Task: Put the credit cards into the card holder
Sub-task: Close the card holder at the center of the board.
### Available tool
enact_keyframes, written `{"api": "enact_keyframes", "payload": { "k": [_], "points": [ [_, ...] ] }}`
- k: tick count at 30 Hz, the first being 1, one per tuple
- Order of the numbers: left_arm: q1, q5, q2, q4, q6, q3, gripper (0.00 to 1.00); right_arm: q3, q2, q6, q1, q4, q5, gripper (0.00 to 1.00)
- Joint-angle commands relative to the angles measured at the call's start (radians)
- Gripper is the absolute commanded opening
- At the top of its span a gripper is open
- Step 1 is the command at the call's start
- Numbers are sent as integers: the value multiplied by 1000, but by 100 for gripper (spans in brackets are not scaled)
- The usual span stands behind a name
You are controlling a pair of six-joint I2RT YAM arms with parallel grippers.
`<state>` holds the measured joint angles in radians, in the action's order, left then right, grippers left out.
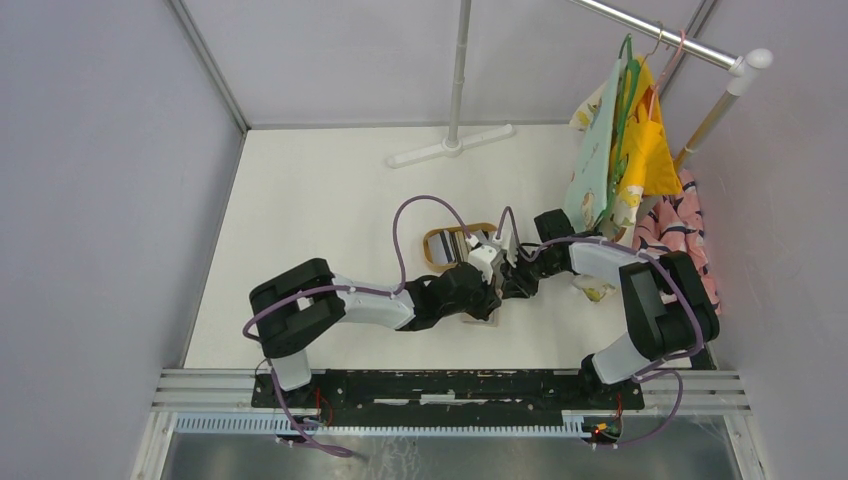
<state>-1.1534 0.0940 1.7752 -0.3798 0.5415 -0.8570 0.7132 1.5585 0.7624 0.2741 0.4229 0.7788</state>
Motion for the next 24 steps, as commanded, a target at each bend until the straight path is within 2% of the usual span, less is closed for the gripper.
{"api": "enact_keyframes", "payload": {
  "k": [1, 7, 14, 20, 24],
  "points": [
    [-4, -13, 33, -75, 45, -10, 15, 16, -65, -54, -21, -42, -56, 26],
    [-5, -30, 54, -96, 47, 0, 32, -36, -183, -98, -56, -126, 0, 27],
    [-4, -108, 43, -205, 32, 49, 51, -50, -144, -120, -59, -134, 259, 27],
    [-4, -189, 57, -283, 19, 65, 55, -63, -58, -234, -57, -200, 334, 23],
    [-4, -233, 57, -320, 18, 69, 56, -80, -40, -307, -51, -265, 294, 21]
  ]
}}
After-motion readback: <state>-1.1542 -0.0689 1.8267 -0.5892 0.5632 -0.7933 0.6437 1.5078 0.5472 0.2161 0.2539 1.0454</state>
